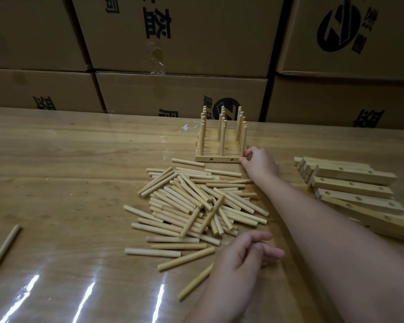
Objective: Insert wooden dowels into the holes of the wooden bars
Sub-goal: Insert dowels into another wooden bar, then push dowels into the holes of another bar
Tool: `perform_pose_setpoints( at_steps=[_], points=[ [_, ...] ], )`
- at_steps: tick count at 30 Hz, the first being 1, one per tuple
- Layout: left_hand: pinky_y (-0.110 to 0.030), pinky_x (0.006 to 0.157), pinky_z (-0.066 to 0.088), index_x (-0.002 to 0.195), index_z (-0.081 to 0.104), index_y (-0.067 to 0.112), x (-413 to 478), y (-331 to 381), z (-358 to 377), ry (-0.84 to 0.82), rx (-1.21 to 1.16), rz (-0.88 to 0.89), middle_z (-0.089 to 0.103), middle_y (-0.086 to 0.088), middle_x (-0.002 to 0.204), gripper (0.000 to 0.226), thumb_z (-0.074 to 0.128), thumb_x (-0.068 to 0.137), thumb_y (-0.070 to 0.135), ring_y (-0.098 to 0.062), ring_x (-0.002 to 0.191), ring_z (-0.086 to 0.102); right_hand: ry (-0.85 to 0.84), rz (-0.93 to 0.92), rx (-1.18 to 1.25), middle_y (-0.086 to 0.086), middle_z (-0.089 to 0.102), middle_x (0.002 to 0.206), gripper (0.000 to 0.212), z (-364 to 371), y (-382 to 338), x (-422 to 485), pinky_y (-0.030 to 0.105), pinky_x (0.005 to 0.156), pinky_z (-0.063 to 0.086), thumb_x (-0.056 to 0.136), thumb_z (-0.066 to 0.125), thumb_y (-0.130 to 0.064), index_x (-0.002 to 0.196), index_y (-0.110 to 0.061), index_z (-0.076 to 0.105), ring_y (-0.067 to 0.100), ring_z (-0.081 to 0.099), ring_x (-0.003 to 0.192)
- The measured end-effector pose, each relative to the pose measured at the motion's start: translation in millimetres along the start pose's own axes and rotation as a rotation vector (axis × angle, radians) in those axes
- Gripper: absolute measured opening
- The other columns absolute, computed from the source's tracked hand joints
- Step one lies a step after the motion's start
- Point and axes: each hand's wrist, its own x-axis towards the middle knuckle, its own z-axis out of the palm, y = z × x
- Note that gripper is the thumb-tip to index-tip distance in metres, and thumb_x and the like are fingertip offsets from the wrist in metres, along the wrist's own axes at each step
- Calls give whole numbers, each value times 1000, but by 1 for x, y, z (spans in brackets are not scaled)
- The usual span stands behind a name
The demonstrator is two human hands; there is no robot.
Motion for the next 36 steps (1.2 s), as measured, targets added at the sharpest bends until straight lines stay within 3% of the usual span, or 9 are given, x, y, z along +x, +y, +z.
perform_pose_setpoints(
  at_steps=[7, 15, 19, 22, 25, 27, 32, 36],
  points=[
    [-24, 88, 51, 98, 61, 22, 0, -1, 1, -2, -25, 8, 75, 4, 84, 28, 41, 99, 2, -13, 90, 68, 64, -13, 30, -2, 55, 116, 23, 5, 3, -3, 38, 91, 36, 89, 58, -35, 109, -25, 59, 20, 54, 104],
    [-19, 84, 51, 98, 61, 19, 1, -4, 1, -10, -55, 28, 75, 4, 84, 24, 43, 98, 2, -10, 86, 68, 62, -18, 73, -4, 56, 113, 21, 5, 4, -1, 33, 83, 28, 88, 58, -37, 106, -26, 59, 16, 53, 97],
    [-22, 86, 51, 99, 61, 18, 0, -4, 0, -9, -43, 37, 75, 1, 87, 24, 43, 98, 3, -10, 88, 68, -11, 9, 176, -5, 57, 113, 27, 1, 9, -2, 38, 93, 40, 89, 55, -41, 113, -29, 58, 15, 53, 99],
    [-24, 88, 51, 100, 61, 18, -1, -3, 0, -7, -50, 32, 75, -1, 88, 23, 43, 98, 4, -14, 90, 69, -2, 69, 465, -2, 60, 115, 29, -7, 16, -12, 32, 81, 47, 94, 48, -33, 121, -24, 55, 14, 56, 98],
    [-23, 86, 52, 99, 61, 17, -1, -1, 0, -6, -63, 14, 75, -2, 87, 22, 43, 98, 4, -15, 90, 70, -15, 26, 479, -2, 62, 108, 24, -14, 20, -29, 26, 75, 49, 96, 46, -26, 116, -21, 57, 13, 58, 94],
    [-23, 86, 52, 98, 61, 16, -2, 1, 1, -3, -66, 6, 75, -2, 85, 22, 43, 98, 3, -17, 90, 69, -32, -30, 413, -7, 60, 105, 22, -19, 21, -45, 19, 66, 41, 95, 48, -24, 114, -22, 58, 9, 55, 91],
    [-19, 74, 52, 97, 61, 10, -5, 9, 1, -14, -108, -7, 73, -1, 77, 22, 41, 98, 0, -11, 78, 68, -104, -102, 425, -7, 63, 100, 16, -43, 35, -100, 21, 76, 41, 93, 52, -19, 102, -23, 64, 9, 56, 93],
    [-18, 68, 53, 100, 60, 6, -5, 13, -2, -14, -155, -36, 72, -3, 74, 20, 41, 98, 1, -10, 72, 68, -126, -169, 457, -7, 60, 105, 18, -64, 58, -153, 8, 80, 39, 90, 56, -9, 89, -23, 66, 2, 55, 95]
  ],
)
